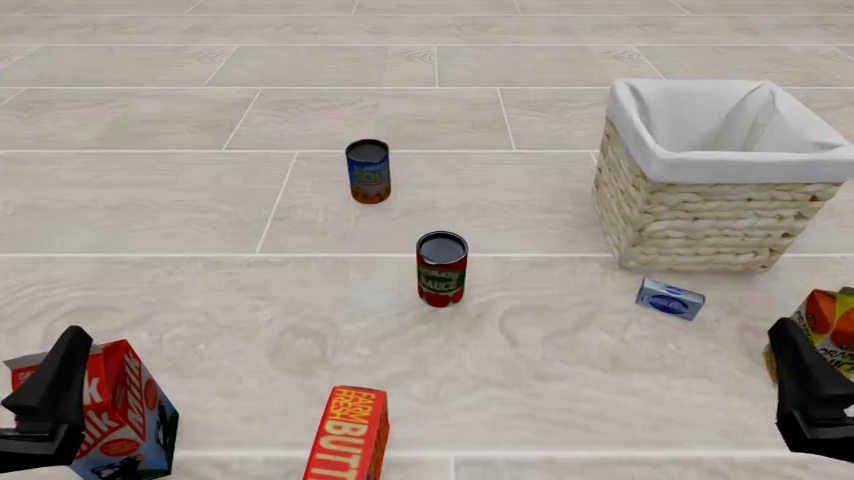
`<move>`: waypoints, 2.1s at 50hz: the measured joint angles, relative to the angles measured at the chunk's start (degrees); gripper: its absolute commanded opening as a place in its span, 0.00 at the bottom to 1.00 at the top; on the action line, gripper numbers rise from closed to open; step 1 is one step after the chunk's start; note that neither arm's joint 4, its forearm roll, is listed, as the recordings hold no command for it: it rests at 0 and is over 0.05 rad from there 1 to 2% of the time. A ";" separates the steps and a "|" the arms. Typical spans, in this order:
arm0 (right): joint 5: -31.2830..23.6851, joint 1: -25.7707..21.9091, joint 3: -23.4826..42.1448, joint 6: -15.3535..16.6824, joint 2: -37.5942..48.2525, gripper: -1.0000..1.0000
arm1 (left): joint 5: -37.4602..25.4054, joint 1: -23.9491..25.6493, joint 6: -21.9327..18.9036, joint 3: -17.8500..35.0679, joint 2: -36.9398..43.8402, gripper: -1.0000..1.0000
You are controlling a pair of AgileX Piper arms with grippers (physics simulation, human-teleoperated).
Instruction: Pick the cream cheese and place it in the basket.
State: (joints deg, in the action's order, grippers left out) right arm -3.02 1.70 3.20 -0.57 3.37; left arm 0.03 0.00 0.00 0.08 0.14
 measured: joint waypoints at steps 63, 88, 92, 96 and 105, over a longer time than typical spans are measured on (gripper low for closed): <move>-0.99 -8.85 16.09 16.64 26.22 1.00 | 0.07 0.00 0.00 0.17 0.29 1.00; -4.55 -8.92 18.67 27.04 37.59 1.00 | 0.07 0.00 0.00 0.17 0.29 1.00; -5.10 -8.28 19.38 29.18 39.59 1.00 | 0.07 0.00 0.00 0.17 0.29 1.00; -5.63 -7.43 20.38 31.19 41.81 1.00 | 0.07 0.00 0.00 0.17 0.29 1.00; -5.67 -5.23 23.23 34.72 48.00 1.00 | 0.07 0.00 0.00 0.17 0.29 1.00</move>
State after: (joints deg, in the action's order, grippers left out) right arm -8.68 -3.53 26.43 34.15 51.38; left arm 0.11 0.00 0.00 0.25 0.43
